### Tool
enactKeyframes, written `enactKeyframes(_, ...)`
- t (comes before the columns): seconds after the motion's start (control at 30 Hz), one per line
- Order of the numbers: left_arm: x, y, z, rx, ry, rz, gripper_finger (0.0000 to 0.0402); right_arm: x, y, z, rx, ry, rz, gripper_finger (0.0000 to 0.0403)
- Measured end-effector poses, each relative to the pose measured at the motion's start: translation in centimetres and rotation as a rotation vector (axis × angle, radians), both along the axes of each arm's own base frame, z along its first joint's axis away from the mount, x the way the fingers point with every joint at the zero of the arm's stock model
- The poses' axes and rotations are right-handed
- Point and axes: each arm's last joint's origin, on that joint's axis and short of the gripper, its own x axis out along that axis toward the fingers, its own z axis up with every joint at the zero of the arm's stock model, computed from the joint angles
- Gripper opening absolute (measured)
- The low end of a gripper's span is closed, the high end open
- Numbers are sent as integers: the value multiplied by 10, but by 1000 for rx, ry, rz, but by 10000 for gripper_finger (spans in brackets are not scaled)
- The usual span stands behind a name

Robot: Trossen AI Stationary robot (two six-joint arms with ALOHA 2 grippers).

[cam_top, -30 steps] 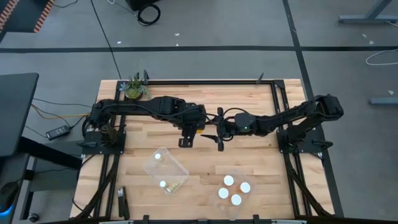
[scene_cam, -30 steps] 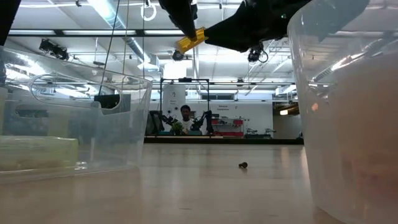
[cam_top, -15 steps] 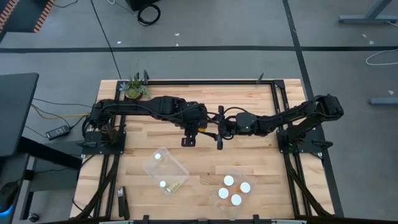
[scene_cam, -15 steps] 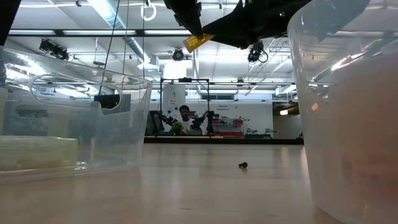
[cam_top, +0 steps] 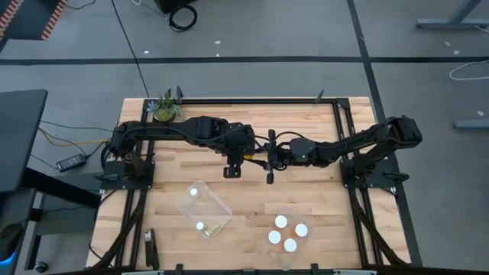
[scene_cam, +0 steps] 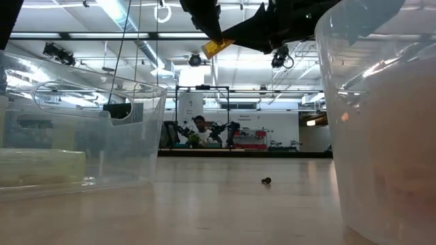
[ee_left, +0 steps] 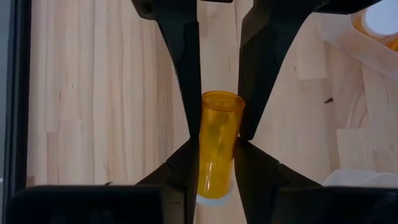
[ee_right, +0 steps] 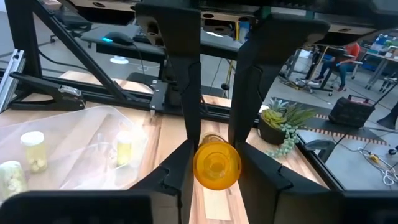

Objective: Pick and place medicine bottles into bin by pill shape (circle, oval)
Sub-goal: Put the small orange pill bottle into the left transparent bin

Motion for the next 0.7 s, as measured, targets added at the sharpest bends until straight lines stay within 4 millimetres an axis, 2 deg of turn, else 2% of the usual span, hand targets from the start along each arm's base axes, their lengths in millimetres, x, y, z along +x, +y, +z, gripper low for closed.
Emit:
enactKeyframes(0.27, 0, 2, 0, 0, 0, 4, 98, 0, 0, 0, -1, 0, -14, 125)
enactKeyframes(0.43, 0, 2, 0, -3, 0, 9, 108, 0, -1, 0, -1, -1, -19, 111)
enactKeyframes(0.7, -1, 4, 0, 45, 10, 11, 147, 0, -2, 0, -4, 1, -50, 124)
